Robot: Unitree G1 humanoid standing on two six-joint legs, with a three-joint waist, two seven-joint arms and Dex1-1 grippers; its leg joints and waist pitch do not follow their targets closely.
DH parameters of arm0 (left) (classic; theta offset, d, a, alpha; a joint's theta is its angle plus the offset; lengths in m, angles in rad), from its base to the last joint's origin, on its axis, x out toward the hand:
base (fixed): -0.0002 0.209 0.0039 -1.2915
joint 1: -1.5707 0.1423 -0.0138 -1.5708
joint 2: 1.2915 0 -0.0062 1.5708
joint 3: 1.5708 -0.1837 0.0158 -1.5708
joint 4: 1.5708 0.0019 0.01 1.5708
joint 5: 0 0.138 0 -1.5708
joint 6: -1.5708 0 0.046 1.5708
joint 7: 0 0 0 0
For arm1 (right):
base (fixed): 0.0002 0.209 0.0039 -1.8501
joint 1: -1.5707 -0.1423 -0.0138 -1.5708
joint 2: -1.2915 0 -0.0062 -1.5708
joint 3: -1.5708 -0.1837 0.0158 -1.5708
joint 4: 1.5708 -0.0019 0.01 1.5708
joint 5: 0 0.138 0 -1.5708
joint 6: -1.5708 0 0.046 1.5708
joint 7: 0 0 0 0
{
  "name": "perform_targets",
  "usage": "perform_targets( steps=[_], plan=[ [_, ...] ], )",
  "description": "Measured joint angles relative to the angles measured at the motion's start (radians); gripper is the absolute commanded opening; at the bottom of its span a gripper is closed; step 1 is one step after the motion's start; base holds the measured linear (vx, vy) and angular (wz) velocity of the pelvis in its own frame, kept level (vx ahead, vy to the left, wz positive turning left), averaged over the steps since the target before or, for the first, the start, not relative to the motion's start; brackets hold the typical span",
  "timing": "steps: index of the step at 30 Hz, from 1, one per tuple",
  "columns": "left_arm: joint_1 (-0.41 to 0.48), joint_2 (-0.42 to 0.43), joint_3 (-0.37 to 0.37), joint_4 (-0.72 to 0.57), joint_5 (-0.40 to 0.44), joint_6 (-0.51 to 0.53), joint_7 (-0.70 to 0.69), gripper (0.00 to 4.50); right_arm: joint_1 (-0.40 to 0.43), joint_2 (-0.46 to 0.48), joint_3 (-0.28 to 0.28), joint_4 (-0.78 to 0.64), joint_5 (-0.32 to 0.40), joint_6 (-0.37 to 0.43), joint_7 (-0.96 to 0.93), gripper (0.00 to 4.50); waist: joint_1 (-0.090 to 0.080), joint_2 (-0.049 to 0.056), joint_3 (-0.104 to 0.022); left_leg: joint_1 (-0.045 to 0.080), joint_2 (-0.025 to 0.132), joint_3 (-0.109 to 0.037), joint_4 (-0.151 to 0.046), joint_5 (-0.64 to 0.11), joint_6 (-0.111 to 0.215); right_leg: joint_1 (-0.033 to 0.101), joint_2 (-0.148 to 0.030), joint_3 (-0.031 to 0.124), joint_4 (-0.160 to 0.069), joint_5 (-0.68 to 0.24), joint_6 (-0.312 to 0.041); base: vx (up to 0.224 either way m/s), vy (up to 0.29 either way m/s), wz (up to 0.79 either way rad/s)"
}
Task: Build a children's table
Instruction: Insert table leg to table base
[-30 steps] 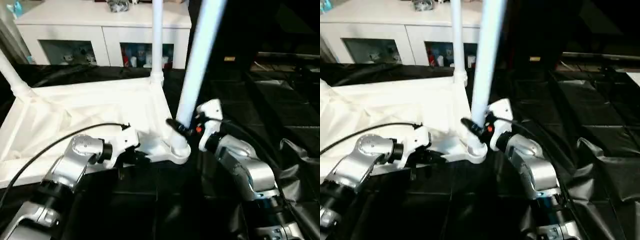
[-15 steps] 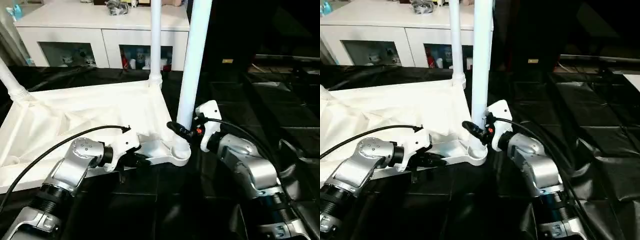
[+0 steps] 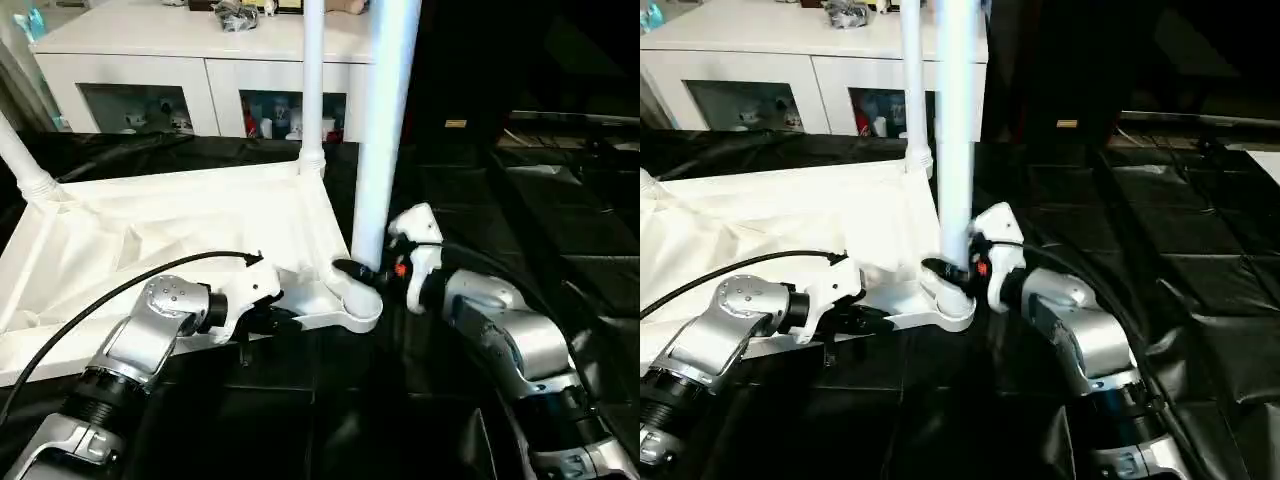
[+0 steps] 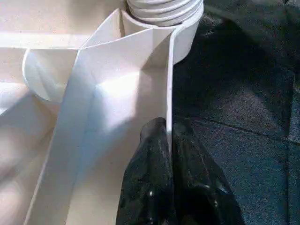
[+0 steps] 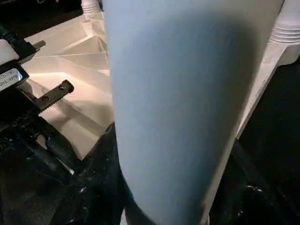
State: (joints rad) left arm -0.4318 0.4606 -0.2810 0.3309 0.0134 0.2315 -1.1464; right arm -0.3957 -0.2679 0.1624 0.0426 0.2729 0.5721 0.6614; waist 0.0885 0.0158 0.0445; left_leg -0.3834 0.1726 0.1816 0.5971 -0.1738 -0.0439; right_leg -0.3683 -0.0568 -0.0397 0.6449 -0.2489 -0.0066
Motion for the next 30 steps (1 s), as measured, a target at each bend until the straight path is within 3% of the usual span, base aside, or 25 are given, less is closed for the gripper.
perform_targets(
  steps=[6,12,21,26,30],
  plan=[
    [-0.002,0.0,-0.001,0.003,0.0,-0.004,0.0,0.0,-0.009,-0.02,0.0,-0.02,0.018,0.048,0.026,1.85,0.001,0.0,0.0,0.0,0.0,0.0,0.0,0.0,0.0,0.0,0.0,0.0,0.0,0.0,0.0,0.0,0.0,0.0],
    [-0.009,-0.002,-0.001,0.02,0.002,-0.015,0.0,0.0,-0.019,-0.002,-0.01,0.012,0.018,0.033,0.016,1.85,0.0,0.0,0.0,0.001,0.0,0.0,0.0,0.0,0.0,0.0,0.0,0.0,0.001,0.0,0.0,0.0,0.0,0.0],
    [-0.015,-0.003,-0.006,0.03,0.003,-0.023,0.0,0.0,-0.027,0.051,-0.085,0.119,0.069,0.0,-0.012,1.85,0.001,0.0,0.0,0.001,0.0,0.0,0.0,0.0,0.0,0.0,-0.001,-0.001,0.001,0.0,0.0,0.0,0.0,0.0],
    [-0.016,-0.003,-0.006,0.034,0.004,-0.031,0.0,0.0,0.001,0.07,-0.12,0.129,0.092,-0.036,-0.01,1.85,0.001,0.0,0.0,0.001,0.0,0.0,0.0,0.0,0.0,0.0,-0.001,-0.001,0.001,0.0,0.0,0.0,0.0,0.0],
    [-0.016,-0.006,-0.007,0.036,0.004,-0.032,0.0,0.0,0.059,0.085,-0.14,0.126,0.113,-0.123,-0.001,1.85,0.001,0.002,-0.001,0.001,0.0,0.0,0.0,0.0,0.0,0.0,-0.001,-0.001,0.0,0.0,0.0,0.0,0.0,0.0]
  ],
)
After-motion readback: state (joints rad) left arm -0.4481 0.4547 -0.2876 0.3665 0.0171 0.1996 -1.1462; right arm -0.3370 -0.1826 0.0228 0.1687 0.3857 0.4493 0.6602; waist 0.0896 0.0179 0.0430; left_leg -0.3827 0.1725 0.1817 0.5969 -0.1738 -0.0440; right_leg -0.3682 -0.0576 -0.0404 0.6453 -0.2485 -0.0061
